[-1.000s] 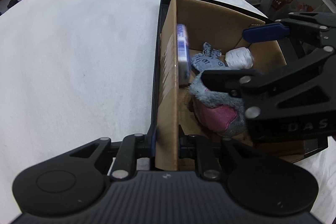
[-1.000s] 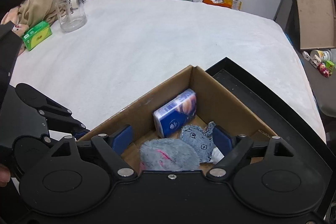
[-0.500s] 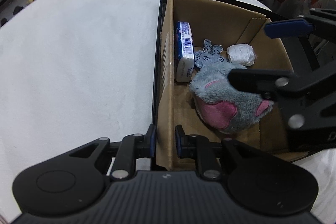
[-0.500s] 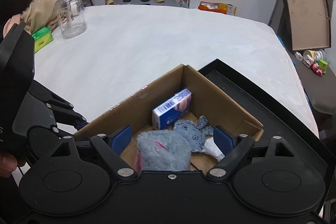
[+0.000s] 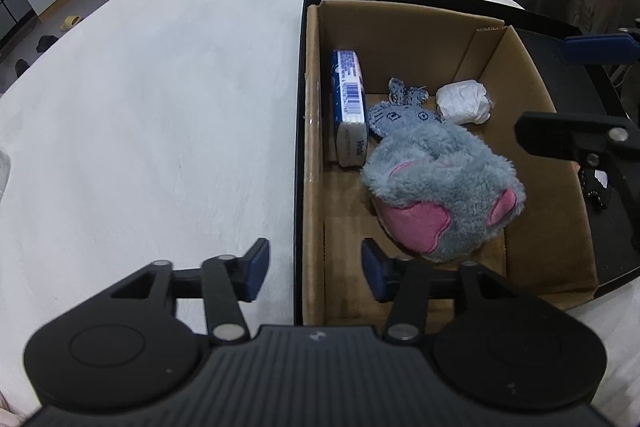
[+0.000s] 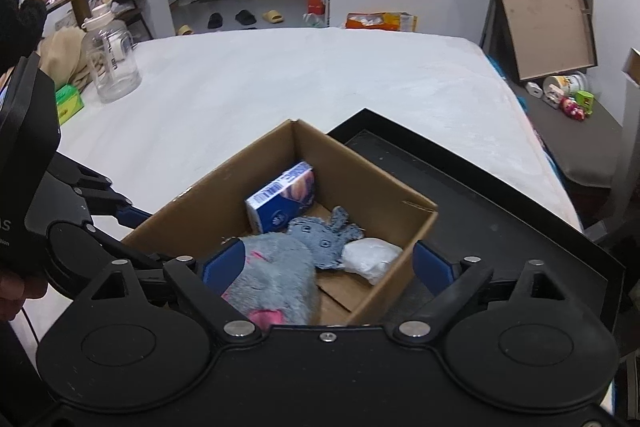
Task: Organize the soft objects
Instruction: 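Withdraw the right tool and move it to the black felt heart plush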
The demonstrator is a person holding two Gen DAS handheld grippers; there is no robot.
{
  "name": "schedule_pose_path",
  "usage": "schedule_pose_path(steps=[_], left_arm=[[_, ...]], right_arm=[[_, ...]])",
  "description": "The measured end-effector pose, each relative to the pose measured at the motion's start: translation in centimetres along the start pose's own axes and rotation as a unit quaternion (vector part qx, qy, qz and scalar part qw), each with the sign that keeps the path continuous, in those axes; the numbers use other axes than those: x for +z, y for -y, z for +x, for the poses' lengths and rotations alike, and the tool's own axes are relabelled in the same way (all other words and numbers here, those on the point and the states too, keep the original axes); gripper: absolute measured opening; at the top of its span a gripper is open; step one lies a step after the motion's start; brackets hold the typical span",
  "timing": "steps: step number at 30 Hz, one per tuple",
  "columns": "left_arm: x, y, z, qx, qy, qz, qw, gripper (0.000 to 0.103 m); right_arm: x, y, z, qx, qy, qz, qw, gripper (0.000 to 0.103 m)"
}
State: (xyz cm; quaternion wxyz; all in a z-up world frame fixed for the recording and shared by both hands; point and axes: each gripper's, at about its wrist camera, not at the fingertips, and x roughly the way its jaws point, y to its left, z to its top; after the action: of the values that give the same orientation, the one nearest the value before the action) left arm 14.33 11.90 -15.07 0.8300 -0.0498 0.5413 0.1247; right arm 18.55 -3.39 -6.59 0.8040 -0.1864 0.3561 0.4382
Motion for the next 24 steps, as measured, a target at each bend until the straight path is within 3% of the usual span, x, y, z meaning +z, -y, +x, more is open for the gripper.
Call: schedule_pose_path(steps=[2, 4, 24], left_arm=[[0.1, 0.1, -0.2, 0.000, 0.003, -0.001, 1.0000, 0.066], [0.2, 0.2, -0.4, 0.002, 0.007, -0.001, 1.0000, 0.068], [0.9, 1.7, -1.0, 0.018, 0.012, 0.021, 0.9995, 0.076]], right_arm=[[-0.3, 0.6, -0.3, -0.003, 0.003, 0.009, 1.000, 0.094], [-0.7, 1.2, -0.5, -0.007, 0.003, 0.017, 1.000, 0.097], [-5.8, 6.5, -0.5, -0.039, -0.014, 0.089, 0.995, 0.099]])
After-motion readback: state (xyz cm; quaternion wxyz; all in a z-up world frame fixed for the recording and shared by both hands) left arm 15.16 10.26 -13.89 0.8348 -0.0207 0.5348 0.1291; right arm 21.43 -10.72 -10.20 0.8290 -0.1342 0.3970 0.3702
